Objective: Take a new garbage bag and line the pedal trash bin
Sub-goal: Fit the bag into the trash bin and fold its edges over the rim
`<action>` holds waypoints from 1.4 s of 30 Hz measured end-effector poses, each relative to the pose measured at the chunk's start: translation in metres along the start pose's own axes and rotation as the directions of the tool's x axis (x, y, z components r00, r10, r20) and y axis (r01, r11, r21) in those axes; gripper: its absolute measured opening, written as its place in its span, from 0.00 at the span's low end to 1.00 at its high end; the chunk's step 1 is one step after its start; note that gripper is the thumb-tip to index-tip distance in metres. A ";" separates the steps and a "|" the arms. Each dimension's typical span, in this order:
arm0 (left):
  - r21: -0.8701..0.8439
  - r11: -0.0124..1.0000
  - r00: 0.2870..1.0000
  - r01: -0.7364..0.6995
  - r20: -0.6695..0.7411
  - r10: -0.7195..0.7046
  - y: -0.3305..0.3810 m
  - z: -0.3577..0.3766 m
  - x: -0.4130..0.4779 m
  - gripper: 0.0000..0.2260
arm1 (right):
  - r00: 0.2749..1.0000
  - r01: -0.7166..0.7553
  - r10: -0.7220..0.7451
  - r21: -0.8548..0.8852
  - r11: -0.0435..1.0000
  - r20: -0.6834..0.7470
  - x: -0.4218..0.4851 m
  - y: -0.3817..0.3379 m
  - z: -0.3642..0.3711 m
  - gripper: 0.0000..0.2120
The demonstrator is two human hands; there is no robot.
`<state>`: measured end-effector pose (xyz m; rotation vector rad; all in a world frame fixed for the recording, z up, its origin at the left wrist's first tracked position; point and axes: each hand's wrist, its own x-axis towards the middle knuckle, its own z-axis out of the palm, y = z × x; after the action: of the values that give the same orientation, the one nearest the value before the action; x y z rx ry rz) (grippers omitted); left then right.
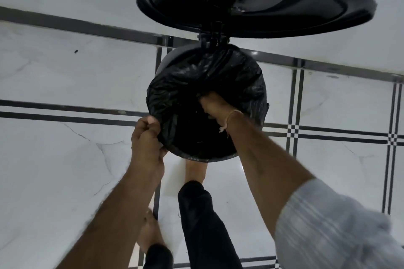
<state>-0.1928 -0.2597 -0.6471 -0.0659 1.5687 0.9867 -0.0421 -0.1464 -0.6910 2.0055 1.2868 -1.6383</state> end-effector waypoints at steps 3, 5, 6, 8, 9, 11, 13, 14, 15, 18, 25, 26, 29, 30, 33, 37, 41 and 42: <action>0.011 1.000 1.000 0.010 -0.004 -0.010 0.002 -0.001 -0.003 0.13 | 0.919 0.230 -0.186 0.088 0.969 -0.347 -0.045 0.005 0.013 0.12; 0.003 1.000 1.000 0.006 -0.015 -0.006 0.003 0.000 -0.004 0.12 | 0.930 0.328 -0.274 0.218 0.919 -0.246 -0.076 -0.002 0.029 0.14; 0.001 1.000 1.000 0.002 -0.018 -0.002 0.002 0.000 -0.006 0.12 | 0.952 0.302 -0.278 0.254 0.919 -0.126 -0.077 -0.005 0.038 0.14; 0.018 1.000 1.000 0.001 -0.016 0.000 0.001 0.003 -0.006 0.11 | 0.964 0.265 -0.259 0.154 0.952 -0.059 -0.056 -0.021 0.042 0.15; 0.023 1.000 1.000 -0.002 -0.021 0.003 0.001 0.001 -0.004 0.11 | 0.971 0.231 -0.226 0.080 0.970 -0.074 -0.041 -0.036 0.040 0.15; 0.022 1.000 1.000 0.004 -0.027 -0.004 0.002 -0.001 -0.001 0.10 | 0.980 0.132 -0.141 -0.069 0.989 -0.143 -0.015 -0.059 0.034 0.19; 0.037 0.999 1.000 -0.008 -0.028 0.009 0.003 -0.003 0.001 0.08 | 0.979 0.111 -0.127 -0.105 0.988 -0.160 0.001 -0.071 0.028 0.20; 0.056 0.998 0.999 -0.025 -0.046 0.027 0.004 -0.003 0.001 0.06 | 0.976 0.124 -0.143 -0.123 0.985 -0.163 0.000 -0.072 0.027 0.19; 0.098 0.993 0.994 -0.062 -0.084 0.070 0.006 -0.002 0.001 0.06 | 0.968 0.151 -0.174 -0.134 0.979 -0.179 -0.006 -0.070 0.026 0.18; 0.372 0.865 0.906 -0.338 -0.122 0.406 0.022 0.005 0.007 0.14 | 0.919 0.243 -0.268 -0.118 0.963 -0.291 -0.031 -0.055 0.023 0.14; 0.636 0.501 0.745 -0.587 0.183 0.642 0.076 0.034 0.055 0.09 | 0.574 0.503 -0.595 -0.332 0.798 -0.562 -0.047 -0.035 -0.006 0.17; 0.631 0.512 0.749 -0.583 0.173 0.639 0.080 0.035 0.060 0.09 | 0.548 0.521 -0.626 -0.359 0.774 -0.555 -0.047 -0.034 -0.009 0.19; 0.572 0.604 0.805 -0.555 0.189 0.562 0.087 0.034 0.072 0.11 | 0.523 0.532 -0.695 -0.449 0.718 -0.493 -0.041 -0.035 -0.014 0.23; 0.541 0.649 0.831 -0.535 0.198 0.520 0.089 0.034 0.074 0.11 | 0.523 0.516 -0.702 -0.476 0.712 -0.483 -0.039 -0.037 -0.014 0.24; 0.532 0.715 0.890 -0.454 0.240 0.386 0.095 0.036 0.079 0.13 | 0.538 0.442 -0.696 -0.544 0.713 -0.476 -0.031 -0.042 -0.018 0.24; 0.505 0.839 0.972 -0.201 0.208 0.107 0.102 0.040 0.085 0.14 | 0.567 0.391 -0.676 -0.570 0.723 -0.470 -0.024 -0.052 -0.024 0.19; 0.509 0.859 0.991 -0.055 0.136 -0.018 0.104 0.046 0.086 0.06 | 0.609 0.400 -0.645 -0.524 0.752 -0.461 -0.021 -0.059 -0.030 0.17; 0.491 0.868 0.992 -0.073 0.127 0.012 0.104 0.047 0.084 0.04 | 0.619 0.437 -0.635 -0.470 0.767 -0.462 -0.023 -0.057 -0.032 0.18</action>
<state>-0.2361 -0.1247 -0.6572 0.3827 1.6720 0.5810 -0.0629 -0.1031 -0.6411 2.1117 2.4256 -0.8330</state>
